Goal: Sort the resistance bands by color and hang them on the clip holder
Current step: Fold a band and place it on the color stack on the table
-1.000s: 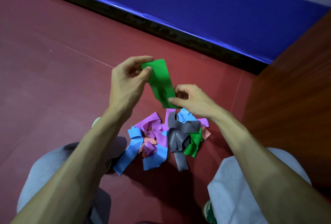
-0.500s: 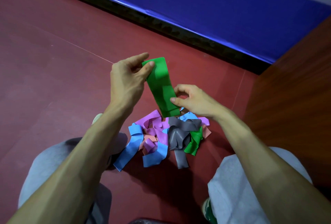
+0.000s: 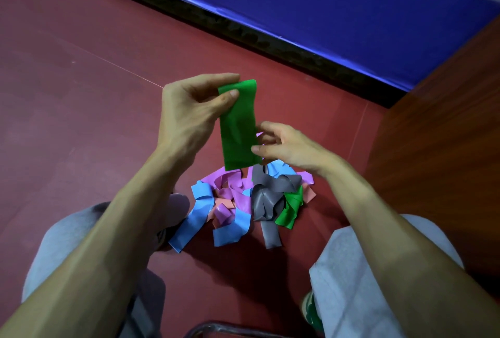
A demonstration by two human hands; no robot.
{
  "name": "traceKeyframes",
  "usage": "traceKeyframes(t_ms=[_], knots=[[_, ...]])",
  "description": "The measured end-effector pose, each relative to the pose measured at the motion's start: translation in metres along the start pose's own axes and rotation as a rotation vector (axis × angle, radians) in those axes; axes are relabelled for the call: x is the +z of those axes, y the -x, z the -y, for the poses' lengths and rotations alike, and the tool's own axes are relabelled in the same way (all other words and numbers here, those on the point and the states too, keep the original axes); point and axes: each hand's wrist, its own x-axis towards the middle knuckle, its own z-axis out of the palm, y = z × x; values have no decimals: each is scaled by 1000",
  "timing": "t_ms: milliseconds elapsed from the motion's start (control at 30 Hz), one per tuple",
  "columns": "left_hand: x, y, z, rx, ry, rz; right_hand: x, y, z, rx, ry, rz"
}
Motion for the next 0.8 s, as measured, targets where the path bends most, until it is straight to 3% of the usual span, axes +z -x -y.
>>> traceKeyframes(t_ms=[800], knots=[[-1, 4, -8, 49, 14, -6, 12, -9, -3, -77, 211, -114]])
